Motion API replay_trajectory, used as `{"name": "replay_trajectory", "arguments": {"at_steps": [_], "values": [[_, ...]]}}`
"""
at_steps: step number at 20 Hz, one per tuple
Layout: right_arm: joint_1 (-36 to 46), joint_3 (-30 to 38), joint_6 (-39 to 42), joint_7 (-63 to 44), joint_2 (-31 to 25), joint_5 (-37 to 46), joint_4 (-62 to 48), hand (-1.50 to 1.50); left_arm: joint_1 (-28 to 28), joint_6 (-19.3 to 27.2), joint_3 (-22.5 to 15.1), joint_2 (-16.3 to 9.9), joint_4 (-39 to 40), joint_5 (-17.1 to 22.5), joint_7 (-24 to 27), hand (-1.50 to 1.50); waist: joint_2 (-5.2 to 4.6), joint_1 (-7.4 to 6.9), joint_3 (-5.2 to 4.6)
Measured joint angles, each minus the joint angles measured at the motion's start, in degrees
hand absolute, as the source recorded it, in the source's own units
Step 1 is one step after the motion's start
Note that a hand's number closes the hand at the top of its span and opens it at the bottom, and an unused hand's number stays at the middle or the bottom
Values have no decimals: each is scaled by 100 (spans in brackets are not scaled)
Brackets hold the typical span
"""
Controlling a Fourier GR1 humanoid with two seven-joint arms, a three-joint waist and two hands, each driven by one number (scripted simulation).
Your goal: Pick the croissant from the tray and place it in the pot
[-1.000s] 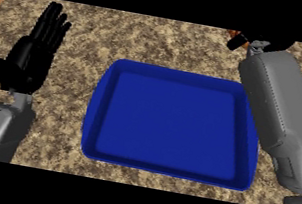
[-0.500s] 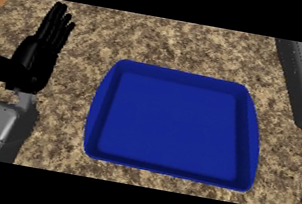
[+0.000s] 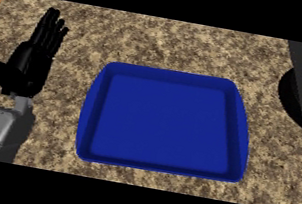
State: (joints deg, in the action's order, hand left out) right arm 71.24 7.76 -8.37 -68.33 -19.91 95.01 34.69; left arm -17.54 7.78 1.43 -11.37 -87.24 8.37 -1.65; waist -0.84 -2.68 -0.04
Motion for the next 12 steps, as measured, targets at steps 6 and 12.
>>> {"name": "replay_trajectory", "arguments": {"at_steps": [6,12], "values": [[-446,382,-270,149,-203,90,201,150,45,-40,213,-128,59,79,-25,0,51,168,4],[-1120,790,-587,523,-469,-129,596,150,81,-48,305,-151,74,81,-14,0,78,255,6]]}}
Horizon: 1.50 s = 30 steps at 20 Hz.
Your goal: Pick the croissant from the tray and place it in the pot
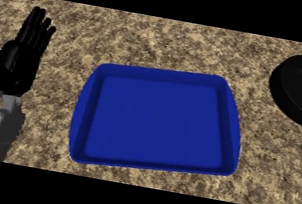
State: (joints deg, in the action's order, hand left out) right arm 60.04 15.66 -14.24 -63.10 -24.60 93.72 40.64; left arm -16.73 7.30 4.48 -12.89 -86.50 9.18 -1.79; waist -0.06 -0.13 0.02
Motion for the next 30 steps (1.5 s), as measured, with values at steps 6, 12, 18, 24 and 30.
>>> {"name": "replay_trajectory", "arguments": {"at_steps": [6,12,18,24,30], "values": [[-644,272,-333,239,-71,-117,160,150,124,-1,-32,39,-176,-51,-58,0,-1,-18,0],[-1002,834,-637,499,-133,-637,-104,150,50,-10,-31,67,-150,-77,-84,0,-13,-23,3],[-1204,1536,-1164,1124,-21,-1686,-311,-150,75,-57,-13,93,-78,-87,19,0,-23,-43,6],[-1094,1646,-1783,2029,-89,-2238,-586,-150,30,-103,37,84,-109,-45,-75,0,-28,-74,7],[-1007,1828,-2749,2507,33,-2704,-274,-150,-16,-144,93,40,-63,-36,-106,0,-15,-57,4]]}}
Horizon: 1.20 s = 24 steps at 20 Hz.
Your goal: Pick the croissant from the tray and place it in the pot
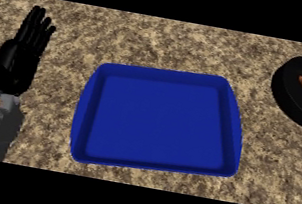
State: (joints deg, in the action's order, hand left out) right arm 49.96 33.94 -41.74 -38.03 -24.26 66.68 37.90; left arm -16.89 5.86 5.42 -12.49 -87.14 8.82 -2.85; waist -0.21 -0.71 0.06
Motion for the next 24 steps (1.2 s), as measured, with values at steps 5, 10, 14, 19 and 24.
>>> {"name": "replay_trajectory", "arguments": {"at_steps": [5,10,14,19,24], "values": [[-133,240,-520,232,100,-513,543,-150,20,61,-8,32,-46,-54,-30,0,23,51,-2],[-764,287,-809,519,327,-990,1586,-150,225,23,16,22,-170,-62,10,0,50,124,-5],[-1470,264,-860,641,506,-1369,2671,-150,202,102,0,69,-230,-115,-71,0,56,155,-6],[-2565,215,-700,545,805,-1714,4234,-150,146,116,27,92,-170,-150,-52,0,54,173,-9],[-3711,300,-478,447,1024,-2075,5669,-150,221,79,10,134,-206,-175,-19,0,47,160,-9]]}}
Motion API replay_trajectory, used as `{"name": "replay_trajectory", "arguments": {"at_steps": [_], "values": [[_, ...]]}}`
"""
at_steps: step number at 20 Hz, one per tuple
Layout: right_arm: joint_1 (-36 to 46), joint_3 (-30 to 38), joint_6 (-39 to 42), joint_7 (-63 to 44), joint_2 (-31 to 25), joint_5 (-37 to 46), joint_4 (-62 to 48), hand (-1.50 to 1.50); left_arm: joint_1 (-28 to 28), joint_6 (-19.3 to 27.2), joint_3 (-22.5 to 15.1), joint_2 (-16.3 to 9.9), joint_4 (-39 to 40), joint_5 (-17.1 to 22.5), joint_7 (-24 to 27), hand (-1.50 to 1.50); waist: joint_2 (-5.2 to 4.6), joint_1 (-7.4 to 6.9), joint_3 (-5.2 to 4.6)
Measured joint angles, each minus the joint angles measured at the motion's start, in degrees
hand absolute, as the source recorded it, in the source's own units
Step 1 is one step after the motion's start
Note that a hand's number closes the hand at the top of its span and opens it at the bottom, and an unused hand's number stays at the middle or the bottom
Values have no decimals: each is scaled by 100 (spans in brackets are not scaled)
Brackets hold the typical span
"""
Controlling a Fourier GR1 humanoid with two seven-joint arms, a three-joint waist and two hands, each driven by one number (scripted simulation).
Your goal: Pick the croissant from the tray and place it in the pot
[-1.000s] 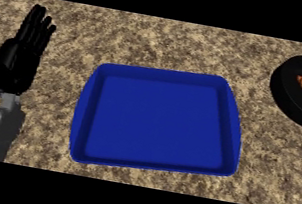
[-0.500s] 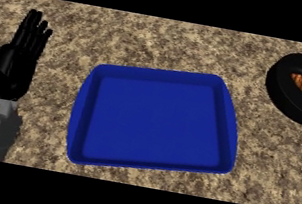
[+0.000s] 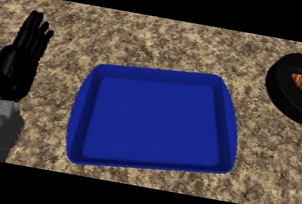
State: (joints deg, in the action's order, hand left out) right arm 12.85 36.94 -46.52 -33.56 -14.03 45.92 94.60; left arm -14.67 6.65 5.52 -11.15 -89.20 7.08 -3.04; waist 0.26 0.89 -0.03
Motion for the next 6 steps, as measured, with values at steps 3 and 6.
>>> {"name": "replay_trajectory", "arguments": {"at_steps": [3,6], "values": [[-574,3,41,19,229,-201,648,-150,-47,-72,70,-27,66,37,40,0,-8,-18,2],[-1029,103,146,92,238,-516,1023,-150,-109,-11,44,24,21,-7,-76,0,-12,-31,2]]}}
